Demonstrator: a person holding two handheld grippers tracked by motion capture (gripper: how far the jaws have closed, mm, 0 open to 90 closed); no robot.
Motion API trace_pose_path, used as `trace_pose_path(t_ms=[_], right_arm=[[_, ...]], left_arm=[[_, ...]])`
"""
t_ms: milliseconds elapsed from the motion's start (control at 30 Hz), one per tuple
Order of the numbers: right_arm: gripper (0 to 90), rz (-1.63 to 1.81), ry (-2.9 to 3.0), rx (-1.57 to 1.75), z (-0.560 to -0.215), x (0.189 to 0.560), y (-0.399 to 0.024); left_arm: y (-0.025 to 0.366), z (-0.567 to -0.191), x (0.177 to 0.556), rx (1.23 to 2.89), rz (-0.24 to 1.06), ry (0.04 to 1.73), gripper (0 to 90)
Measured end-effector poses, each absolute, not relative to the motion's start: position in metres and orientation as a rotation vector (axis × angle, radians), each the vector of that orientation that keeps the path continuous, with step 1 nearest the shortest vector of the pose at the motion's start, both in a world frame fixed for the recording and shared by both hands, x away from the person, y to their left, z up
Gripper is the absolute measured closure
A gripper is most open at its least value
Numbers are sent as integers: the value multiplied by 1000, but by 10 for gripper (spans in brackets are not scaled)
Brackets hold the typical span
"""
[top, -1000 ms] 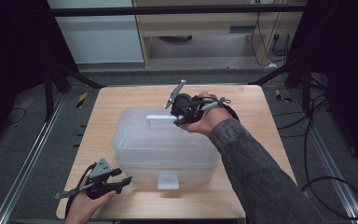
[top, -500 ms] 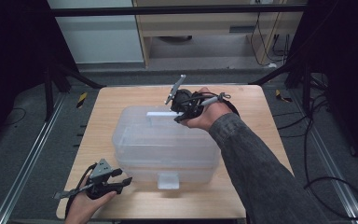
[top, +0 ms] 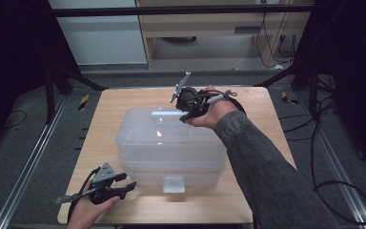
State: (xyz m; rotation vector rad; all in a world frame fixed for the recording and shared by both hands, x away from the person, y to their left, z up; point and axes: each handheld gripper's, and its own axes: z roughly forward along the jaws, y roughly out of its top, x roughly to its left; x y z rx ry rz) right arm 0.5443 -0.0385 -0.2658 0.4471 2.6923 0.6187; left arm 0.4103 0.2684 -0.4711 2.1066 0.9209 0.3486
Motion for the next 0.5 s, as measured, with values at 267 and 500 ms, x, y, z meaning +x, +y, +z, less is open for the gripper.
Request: trace_pose_path(t_ms=[267,500], right_arm=[[695,617,2696,448,-263,549,-38],[695,626,2702,438,-262,551,-40]], left_arm=[[269,-471,410,2104,342,921,445],[272,-470,409,2093,328,921,437]])
